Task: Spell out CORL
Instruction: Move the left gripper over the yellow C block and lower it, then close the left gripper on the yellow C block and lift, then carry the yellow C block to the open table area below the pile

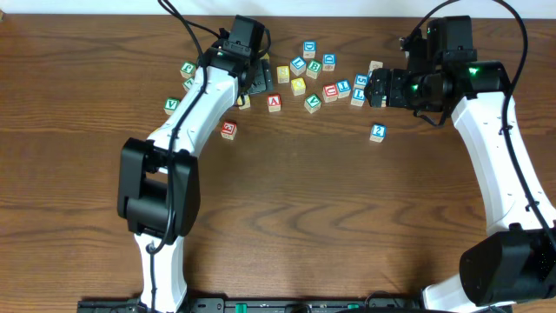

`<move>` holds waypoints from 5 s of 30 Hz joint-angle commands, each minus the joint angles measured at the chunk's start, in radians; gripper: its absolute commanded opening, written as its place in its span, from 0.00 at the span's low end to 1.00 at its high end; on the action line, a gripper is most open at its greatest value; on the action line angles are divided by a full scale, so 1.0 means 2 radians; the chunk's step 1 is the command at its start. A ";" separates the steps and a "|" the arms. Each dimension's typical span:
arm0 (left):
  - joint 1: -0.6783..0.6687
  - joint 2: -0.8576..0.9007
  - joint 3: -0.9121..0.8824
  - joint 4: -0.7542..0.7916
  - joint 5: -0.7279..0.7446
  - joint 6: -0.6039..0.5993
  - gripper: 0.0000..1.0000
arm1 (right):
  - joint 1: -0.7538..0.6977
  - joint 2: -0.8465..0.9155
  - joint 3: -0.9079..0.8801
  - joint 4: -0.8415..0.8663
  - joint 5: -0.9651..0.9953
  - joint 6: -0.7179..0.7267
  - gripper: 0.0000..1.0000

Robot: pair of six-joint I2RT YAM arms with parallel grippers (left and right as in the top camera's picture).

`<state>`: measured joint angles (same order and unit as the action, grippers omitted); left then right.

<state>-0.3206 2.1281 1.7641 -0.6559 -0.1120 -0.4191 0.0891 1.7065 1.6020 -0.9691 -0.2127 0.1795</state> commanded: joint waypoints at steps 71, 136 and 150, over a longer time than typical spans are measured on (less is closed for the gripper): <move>-0.005 0.086 0.000 0.033 -0.040 -0.070 0.32 | 0.002 0.002 0.008 -0.010 -0.002 0.003 0.99; -0.055 -0.018 -0.139 -0.045 0.073 0.089 0.27 | 0.002 0.002 0.008 -0.007 0.002 0.003 0.99; -0.055 -0.018 -0.149 -0.010 0.050 0.051 0.27 | 0.002 0.002 0.008 -0.007 0.006 0.003 0.99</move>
<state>-0.4339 2.0945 1.4940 -0.6777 0.0086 -0.2951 0.0891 1.7065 1.6020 -0.9829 -0.2115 0.1791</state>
